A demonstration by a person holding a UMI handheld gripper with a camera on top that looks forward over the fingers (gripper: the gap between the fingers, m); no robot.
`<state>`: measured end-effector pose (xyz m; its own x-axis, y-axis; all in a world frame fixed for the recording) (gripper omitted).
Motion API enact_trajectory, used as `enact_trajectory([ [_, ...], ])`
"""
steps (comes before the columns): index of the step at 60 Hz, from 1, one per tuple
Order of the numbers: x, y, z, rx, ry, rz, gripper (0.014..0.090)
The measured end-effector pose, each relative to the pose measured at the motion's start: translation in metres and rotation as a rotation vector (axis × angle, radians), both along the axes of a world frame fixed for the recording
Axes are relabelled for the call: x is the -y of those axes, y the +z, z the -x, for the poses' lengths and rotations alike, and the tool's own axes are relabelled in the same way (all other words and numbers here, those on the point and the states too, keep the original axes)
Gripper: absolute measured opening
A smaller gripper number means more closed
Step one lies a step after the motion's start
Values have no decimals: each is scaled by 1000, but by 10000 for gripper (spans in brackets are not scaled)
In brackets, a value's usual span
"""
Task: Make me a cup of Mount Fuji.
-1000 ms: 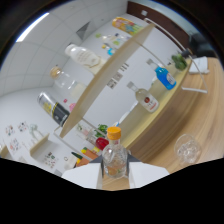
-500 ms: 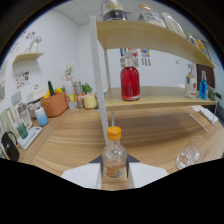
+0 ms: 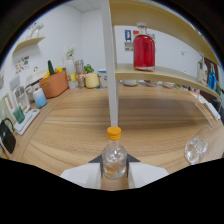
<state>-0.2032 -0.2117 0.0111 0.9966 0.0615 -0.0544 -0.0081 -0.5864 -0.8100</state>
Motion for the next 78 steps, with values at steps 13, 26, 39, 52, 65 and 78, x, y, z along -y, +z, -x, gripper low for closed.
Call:
enact_trajectory([
  [13,11,-1,0,2,28,8,389],
  [26,26,16,7,-12,104,-13,754],
  [39,52,79,-18,-16,168,-124,865],
  [52,80,111,-110,-9,147,-179,863],
  [65,70,103,-234,7,-9,-132,855],
  [78,9,163,-308,7,-79,-259,856],
])
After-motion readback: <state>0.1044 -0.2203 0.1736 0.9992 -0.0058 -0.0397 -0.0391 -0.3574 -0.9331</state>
